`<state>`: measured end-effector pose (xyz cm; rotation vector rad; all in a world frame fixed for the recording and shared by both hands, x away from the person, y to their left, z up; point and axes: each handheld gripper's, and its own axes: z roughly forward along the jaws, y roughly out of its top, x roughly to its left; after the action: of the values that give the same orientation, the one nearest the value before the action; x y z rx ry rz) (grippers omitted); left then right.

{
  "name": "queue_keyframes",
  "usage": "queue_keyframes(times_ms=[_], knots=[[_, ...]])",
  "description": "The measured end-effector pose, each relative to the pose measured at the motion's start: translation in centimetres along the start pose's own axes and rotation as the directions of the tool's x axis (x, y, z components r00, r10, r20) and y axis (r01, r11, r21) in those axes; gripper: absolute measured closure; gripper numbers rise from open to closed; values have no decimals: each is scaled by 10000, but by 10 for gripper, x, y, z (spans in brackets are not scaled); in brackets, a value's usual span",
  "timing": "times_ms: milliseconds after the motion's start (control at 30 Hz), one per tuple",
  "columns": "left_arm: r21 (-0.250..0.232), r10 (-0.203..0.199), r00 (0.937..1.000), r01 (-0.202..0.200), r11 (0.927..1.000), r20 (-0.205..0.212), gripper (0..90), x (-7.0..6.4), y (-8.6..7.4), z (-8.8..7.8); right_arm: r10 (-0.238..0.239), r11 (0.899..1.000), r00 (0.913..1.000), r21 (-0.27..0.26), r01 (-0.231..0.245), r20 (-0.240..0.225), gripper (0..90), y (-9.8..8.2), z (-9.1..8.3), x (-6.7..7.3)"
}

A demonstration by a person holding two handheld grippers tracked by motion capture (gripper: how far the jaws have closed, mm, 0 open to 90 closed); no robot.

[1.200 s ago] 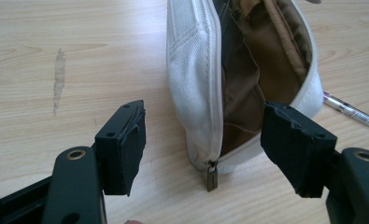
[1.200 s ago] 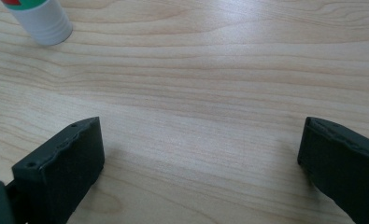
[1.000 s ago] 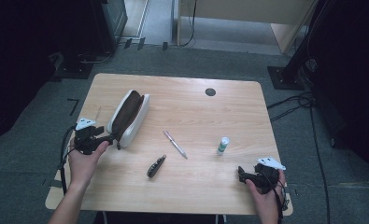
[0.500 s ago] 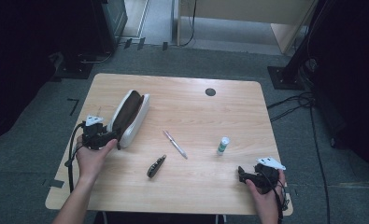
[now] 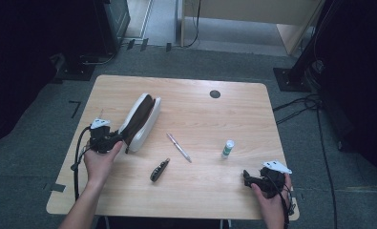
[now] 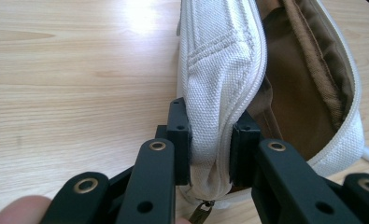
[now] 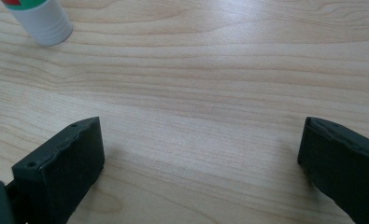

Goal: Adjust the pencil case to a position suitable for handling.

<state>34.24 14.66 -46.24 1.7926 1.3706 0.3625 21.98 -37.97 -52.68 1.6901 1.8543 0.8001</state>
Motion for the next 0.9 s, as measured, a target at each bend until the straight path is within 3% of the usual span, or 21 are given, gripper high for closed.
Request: queue_keyframes(times_ms=[400, 700, 900], knots=[[74, 314, 9986, -317, 9995, 435, 760, -25, -3, 8, 1, 10000, 10000, -4, -1, 4, 1, 0, 0, 0], [108, 354, 9979, -361, 9993, 551, 760, -33, -4, 11, 0, 10000, 10000, -2, 0, 1, 1, 0, 0, 0], [96, 325, 9976, -332, 9994, 612, 723, -32, -3, 11, -1, 10000, 10000, -2, 1, 0, 1, 0, 0, 0]])
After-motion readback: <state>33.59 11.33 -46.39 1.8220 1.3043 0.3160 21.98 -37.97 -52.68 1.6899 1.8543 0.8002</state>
